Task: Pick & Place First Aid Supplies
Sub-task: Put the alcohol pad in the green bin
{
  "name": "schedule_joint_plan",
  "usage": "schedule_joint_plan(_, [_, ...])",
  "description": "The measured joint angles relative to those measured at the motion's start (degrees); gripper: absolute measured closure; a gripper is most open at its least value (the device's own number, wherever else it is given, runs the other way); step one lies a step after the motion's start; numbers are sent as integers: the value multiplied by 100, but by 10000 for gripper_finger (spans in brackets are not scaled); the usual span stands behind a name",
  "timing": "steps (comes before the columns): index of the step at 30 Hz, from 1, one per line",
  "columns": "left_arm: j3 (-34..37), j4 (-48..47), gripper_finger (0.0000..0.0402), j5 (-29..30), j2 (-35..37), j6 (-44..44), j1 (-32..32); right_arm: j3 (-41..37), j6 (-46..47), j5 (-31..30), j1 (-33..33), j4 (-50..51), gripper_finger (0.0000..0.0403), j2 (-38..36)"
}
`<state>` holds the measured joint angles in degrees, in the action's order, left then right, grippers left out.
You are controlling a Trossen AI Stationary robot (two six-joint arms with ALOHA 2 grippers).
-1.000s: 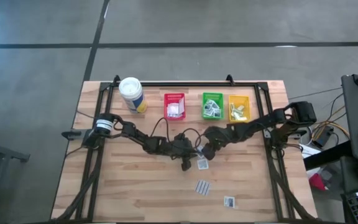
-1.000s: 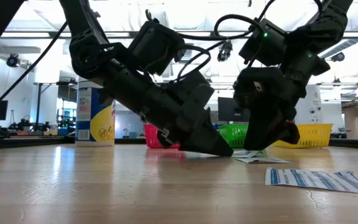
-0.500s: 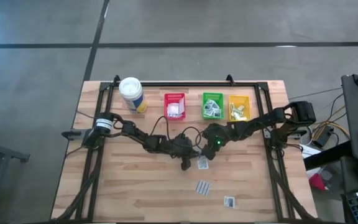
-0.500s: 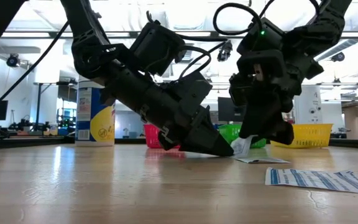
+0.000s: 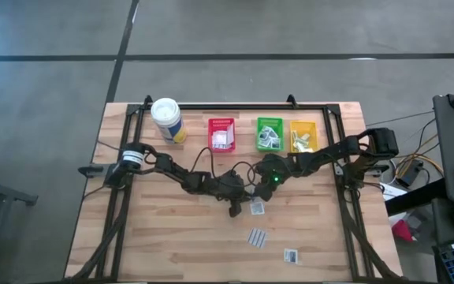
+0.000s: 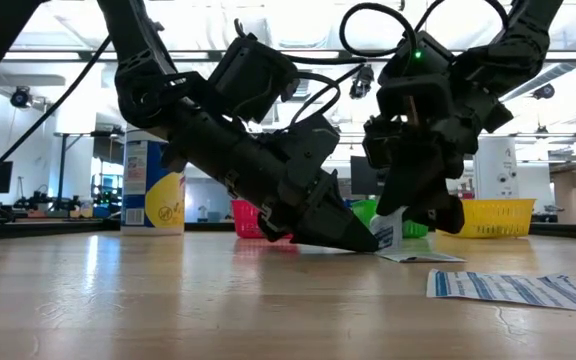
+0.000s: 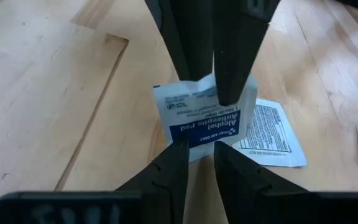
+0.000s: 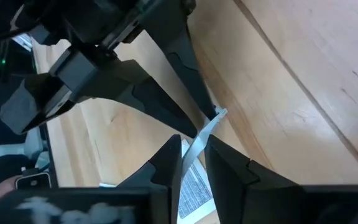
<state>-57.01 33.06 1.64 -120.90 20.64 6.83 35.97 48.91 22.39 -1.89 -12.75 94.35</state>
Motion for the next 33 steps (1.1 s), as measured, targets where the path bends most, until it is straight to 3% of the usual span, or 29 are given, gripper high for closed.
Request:
schedule_joint_plan(16, [-7, 51, 307, 109, 15, -284, 2, 2, -493, 55, -3, 570, 392, -2])
schedule_joint_plan(26, [41, -296, 307, 102, 408, -563, 2, 2, -775, 61, -2, 855, 394, -73])
schedule_joint_plan(33, [53, -682, 307, 106, 628, -592, 2, 2, -1038, 33, -101, 1348, 394, -519])
